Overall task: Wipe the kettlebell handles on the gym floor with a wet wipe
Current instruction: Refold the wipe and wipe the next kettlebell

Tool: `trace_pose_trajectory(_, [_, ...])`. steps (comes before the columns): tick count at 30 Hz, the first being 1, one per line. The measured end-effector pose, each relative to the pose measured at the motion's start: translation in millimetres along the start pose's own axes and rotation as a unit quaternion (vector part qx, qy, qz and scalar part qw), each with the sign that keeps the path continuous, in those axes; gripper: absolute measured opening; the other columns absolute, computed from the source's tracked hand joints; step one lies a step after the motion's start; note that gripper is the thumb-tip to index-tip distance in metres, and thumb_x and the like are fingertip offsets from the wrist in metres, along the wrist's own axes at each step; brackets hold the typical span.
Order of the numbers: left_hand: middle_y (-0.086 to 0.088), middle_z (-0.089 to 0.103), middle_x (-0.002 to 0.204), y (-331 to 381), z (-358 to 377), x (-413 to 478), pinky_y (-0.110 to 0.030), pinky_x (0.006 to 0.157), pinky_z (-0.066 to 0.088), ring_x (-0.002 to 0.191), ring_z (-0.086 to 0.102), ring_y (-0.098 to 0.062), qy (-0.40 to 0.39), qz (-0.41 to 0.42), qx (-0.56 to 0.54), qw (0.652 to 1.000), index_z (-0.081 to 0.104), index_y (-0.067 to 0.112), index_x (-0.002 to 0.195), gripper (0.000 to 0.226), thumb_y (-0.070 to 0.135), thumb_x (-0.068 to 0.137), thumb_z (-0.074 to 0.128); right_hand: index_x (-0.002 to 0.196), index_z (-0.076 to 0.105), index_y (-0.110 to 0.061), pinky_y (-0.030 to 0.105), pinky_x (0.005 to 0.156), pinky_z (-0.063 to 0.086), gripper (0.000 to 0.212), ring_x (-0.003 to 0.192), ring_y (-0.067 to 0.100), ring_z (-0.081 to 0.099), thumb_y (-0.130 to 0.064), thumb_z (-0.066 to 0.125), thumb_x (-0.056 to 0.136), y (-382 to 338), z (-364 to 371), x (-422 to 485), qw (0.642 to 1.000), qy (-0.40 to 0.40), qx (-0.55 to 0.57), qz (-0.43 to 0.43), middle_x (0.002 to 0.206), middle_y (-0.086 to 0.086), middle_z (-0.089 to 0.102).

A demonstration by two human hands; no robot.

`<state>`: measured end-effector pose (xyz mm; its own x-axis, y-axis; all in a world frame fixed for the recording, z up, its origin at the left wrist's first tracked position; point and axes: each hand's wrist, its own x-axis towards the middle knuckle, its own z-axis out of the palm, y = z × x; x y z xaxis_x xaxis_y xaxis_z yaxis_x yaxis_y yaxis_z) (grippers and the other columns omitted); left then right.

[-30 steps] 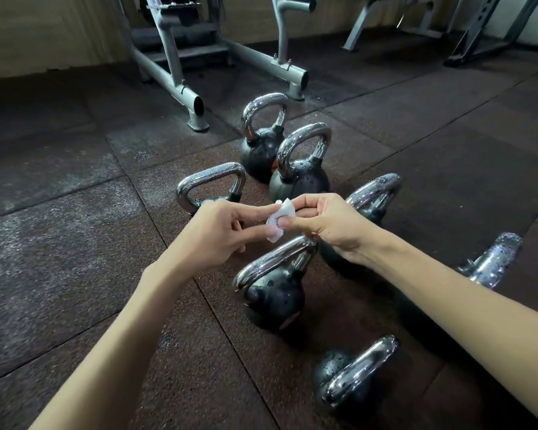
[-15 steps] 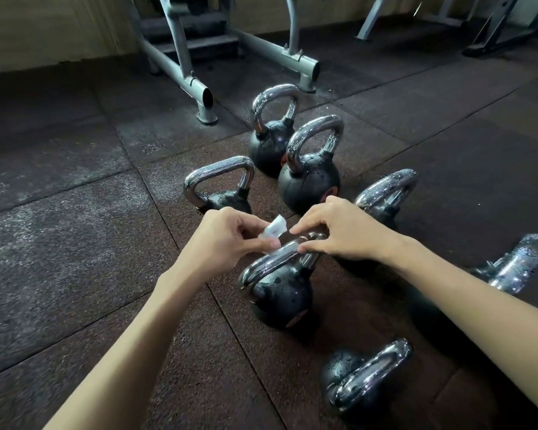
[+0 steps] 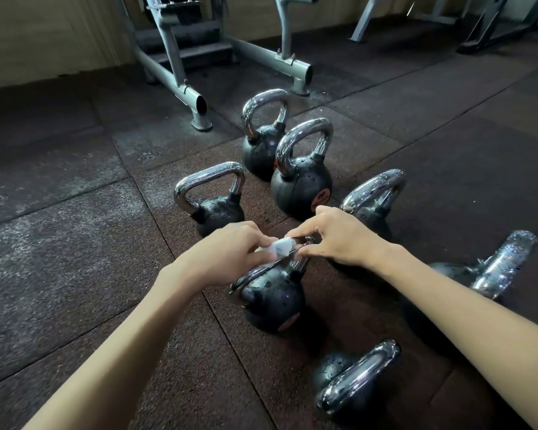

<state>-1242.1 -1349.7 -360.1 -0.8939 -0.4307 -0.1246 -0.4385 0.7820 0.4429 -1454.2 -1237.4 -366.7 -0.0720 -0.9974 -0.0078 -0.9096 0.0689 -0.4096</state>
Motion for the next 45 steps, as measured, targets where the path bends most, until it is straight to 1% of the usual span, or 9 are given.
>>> trace_pose_trajectory(5, [0.005,0.059,0.061,20.2,-1.4,31.7,-0.022,0.048,0.032,0.048,0.038,-0.005,0.037,-0.05,-0.053,0.997,0.083,0.036,0.098,0.022,0.054,0.091,0.072,0.104,0.079,-0.033,0.025,0.062,0.031,0.033,0.068,0.0,0.039,-0.052,0.082,0.078,1.9,-1.9,-2.8,1.0,0.002,-0.011,-0.003,0.073,-0.009,0.04])
trace_pose_trajectory(12, [-0.01,0.07,0.076,-10.0,11.8,-10.0,-0.033,0.055,0.038,0.057,0.045,-0.005,0.074,-0.049,-0.121,0.989,0.082,0.04,0.092,0.017,0.055,0.089,0.074,0.121,0.074,-0.043,0.003,0.065,0.031,0.041,0.069,-0.004,0.041,-0.048,0.082,0.081,6.2,-4.6,-10.5,1.0,0.013,-0.001,-0.004,0.073,-0.014,0.044])
trace_pose_trajectory(16, [-0.009,0.071,0.086,-7.5,18.6,-13.3,-0.043,0.071,0.05,0.071,0.064,-0.021,0.12,-0.028,-0.094,0.988,0.08,0.047,0.096,0.022,0.063,0.083,0.072,0.118,0.074,-0.044,0.013,0.063,0.032,0.034,0.07,-0.004,0.041,-0.048,0.078,0.085,8.4,-4.0,-10.6,1.0,0.013,-0.021,-0.015,0.071,-0.013,0.044])
trace_pose_trajectory(19, [0.001,0.073,0.09,-3.9,20.6,-21.8,-0.026,0.068,0.046,0.073,0.062,-0.008,0.152,-0.025,-0.115,0.981,0.082,0.039,0.101,0.019,0.047,0.084,0.081,0.11,0.075,-0.047,0.028,0.07,0.036,0.024,0.073,0.0,0.045,-0.052,0.074,0.086,19.1,-2.7,-13.8,0.999,0.014,-0.035,-0.013,0.071,-0.01,0.046])
trace_pose_trajectory(24, [0.018,0.076,0.099,-11.1,44.7,-49.3,-0.014,0.077,0.048,0.094,0.069,-0.002,0.224,-0.019,-0.213,0.951,0.082,0.037,0.103,0.027,0.049,0.079,0.077,0.105,0.074,-0.046,0.028,0.069,0.036,0.019,0.066,-0.001,0.05,-0.05,0.074,0.087,33.2,-1.4,-23.5,0.998,0.031,-0.054,-0.006,0.064,-0.008,0.056])
trace_pose_trajectory(30, [0.024,0.075,0.104,-5.5,54.6,-41.2,-0.019,0.088,0.04,0.095,0.057,-0.004,0.252,-0.013,-0.165,0.954,0.082,0.041,0.106,0.027,0.05,0.081,0.079,0.107,0.072,-0.047,0.031,0.068,0.041,0.022,0.064,0.0,0.052,-0.049,0.076,0.085,39.9,-0.6,-32.1,0.998,0.041,-0.054,0.018,0.065,-0.005,0.06])
trace_pose_trajectory(35, [0.015,0.079,0.107,-16.8,95.7,-54.4,-0.018,0.077,0.047,0.094,0.07,-0.005,0.293,-0.064,-0.404,0.864,0.084,0.022,0.102,0.025,0.027,0.077,0.085,0.106,0.07,-0.05,0.031,0.068,0.038,0.019,0.064,0.0,0.049,-0.052,0.073,0.088,40.8,0.2,-33.9,0.997,0.037,-0.067,0.032,0.062,-0.006,0.054])
trace_pose_trajectory(42, [0.013,0.08,0.105,-22.5,121.0,-56.3,-0.05,0.079,0.051,0.091,0.065,-0.04,0.324,-0.116,-0.424,0.838,0.084,0.025,0.102,0.025,0.027,0.078,0.089,0.106,0.072,-0.047,0.031,0.068,0.039,0.018,0.064,0.001,0.051,-0.051,0.072,0.088,38.0,-0.4,-35.0,0.996,0.034,-0.067,0.04,0.06,-0.008,0.055])
trace_pose_trajectory(45, [0.016,0.079,0.089,-20.1,136.8,-56.2,-0.03,0.059,0.039,0.063,0.046,-0.008,0.366,-0.143,-0.415,0.82,0.084,0.03,0.101,0.027,0.029,0.075,0.09,0.106,0.073,-0.047,0.03,0.068,0.039,0.018,0.062,0.001,0.05,-0.049,0.074,0.088,34.2,1.0,-35.4,0.996,0.04,-0.065,0.036,0.057,-0.01,0.053])
